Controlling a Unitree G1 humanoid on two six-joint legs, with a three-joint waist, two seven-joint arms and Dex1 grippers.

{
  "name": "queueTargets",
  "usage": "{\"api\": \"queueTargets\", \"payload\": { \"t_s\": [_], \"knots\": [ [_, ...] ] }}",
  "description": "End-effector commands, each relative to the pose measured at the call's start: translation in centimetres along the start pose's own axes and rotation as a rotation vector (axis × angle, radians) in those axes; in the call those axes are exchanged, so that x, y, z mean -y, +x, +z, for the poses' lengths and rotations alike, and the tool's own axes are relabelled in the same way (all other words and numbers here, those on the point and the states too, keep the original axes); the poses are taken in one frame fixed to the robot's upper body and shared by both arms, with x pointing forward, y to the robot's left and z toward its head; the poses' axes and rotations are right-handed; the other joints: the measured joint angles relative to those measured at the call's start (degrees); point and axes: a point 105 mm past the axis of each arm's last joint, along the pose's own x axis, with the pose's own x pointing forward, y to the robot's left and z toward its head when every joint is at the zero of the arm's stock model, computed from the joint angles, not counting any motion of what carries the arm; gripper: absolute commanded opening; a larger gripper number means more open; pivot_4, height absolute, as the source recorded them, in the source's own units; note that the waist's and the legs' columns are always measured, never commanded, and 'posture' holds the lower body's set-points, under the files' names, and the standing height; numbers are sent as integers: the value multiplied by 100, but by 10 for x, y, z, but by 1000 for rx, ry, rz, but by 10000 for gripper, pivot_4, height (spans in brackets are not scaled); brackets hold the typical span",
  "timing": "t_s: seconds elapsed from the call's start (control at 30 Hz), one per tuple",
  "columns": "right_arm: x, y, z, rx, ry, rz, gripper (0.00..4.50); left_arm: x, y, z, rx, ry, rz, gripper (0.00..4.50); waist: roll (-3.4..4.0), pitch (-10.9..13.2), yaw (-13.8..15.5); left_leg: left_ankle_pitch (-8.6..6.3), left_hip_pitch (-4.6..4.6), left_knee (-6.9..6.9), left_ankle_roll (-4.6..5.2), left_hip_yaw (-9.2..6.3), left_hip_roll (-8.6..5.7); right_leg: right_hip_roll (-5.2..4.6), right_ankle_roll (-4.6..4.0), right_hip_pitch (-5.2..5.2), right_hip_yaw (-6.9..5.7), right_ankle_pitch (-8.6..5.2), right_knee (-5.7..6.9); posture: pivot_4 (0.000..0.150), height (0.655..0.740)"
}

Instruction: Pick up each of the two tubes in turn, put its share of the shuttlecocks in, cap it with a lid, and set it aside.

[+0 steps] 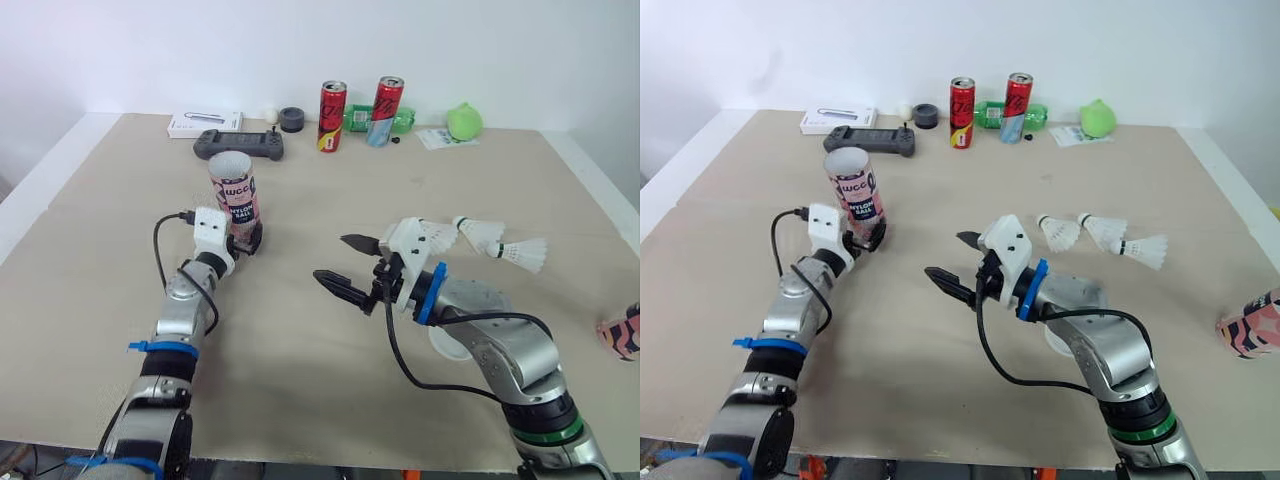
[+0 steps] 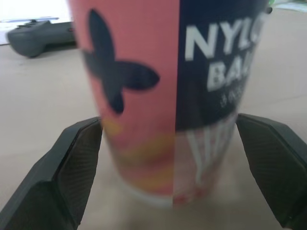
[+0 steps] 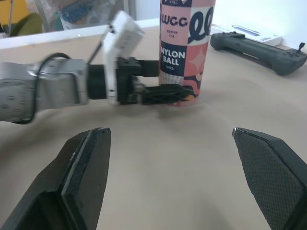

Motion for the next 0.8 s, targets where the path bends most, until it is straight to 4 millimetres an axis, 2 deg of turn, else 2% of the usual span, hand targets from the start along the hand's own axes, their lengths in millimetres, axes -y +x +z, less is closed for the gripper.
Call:
{"api": "queueTargets", "payload": {
  "t_s": [0.03, 0.17, 0.23, 0.27, 0.3, 0.33, 0.47, 0.53, 0.63, 0.77, 0.8],
  "knots": [
    [1, 0, 14, 52, -32, -12, 43780, -7, 10, 16, 58, 10, 5, 45000, 0, 0, 0, 0, 0, 0, -1, 0, 0, 0, 0, 0, 0, 0, 0, 1500, 7400],
    [1, 0, 14, 58, -28, -21, 43780, -7, 17, 17, 60, 4, -1, 45000, 0, 0, -10, 0, -1, 0, -1, -3, 0, 0, -2, 0, 0, 1, 0, 1500, 7400],
    [1, 0, 14, 60, -26, -25, 45000, -8, 19, 17, 58, 4, 4, 39715, 0, 0, -11, 0, -2, -1, -1, -4, 0, 0, -3, 0, 0, 2, 2, 1500, 7400],
    [0, 0, 14, 60, -26, -26, 45000, -8, 20, 16, 60, 5, 3, 39444, 0, 0, -10, 0, -2, -1, -1, -6, 0, 0, -3, 0, -1, 2, 2, 1500, 7400],
    [0, 0, 14, 60, -25, -28, 45000, -7, 20, 16, 61, 3, -2, 34662, 0, 0, -10, 0, -3, -1, -1, -9, -1, 0, -4, 1, -3, 2, 2, 1500, 7400],
    [-1, -1, 14, 60, -24, -28, 45000, -7, 20, 15, 62, 4, -4, 32445, 0, 0, -10, 0, -3, -1, -1, -10, -1, -1, -3, 1, -4, 2, 3, 1500, 7400],
    [-1, -3, 14, 64, -18, -44, 45000, -6, 18, 15, 69, 5, -6, 32445, 0, 0, -10, 1, -2, -1, -1, -17, -1, 0, -3, 3, -9, 2, 4, 1500, 7400],
    [8, -10, 14, 79, -6, -120, 45000, -8, 16, 15, 76, 17, 1, 32445, 0, 0, -9, 1, -2, -1, -2, -21, -1, 0, -3, 4, -13, 2, 5, 1500, 7400],
    [42, -40, 15, 95, 12, -341, 45000, -14, 9, 22, 110, 103, 7, 32445, 0, 0, -5, 1, -4, -1, -2, -26, -1, -2, -5, 6, -17, 3, 5, 1500, 7400],
    [91, -102, 11, 40, -24, -671, 45000, -11, -6, 37, 186, 364, -35, 32445, 2, 1, -2, 1, -6, -1, -2, -29, -3, -5, -16, 6, -18, 9, 5, 1500, 7400],
    [105, -120, 4, -9, -30, -763, 45000, -8, -10, 43, 217, 449, -47, 32445, 2, 1, 1, 1, -6, -2, -2, -29, -3, -5, -17, 4, -18, 10, 6, 1500, 7400]
  ]
}}
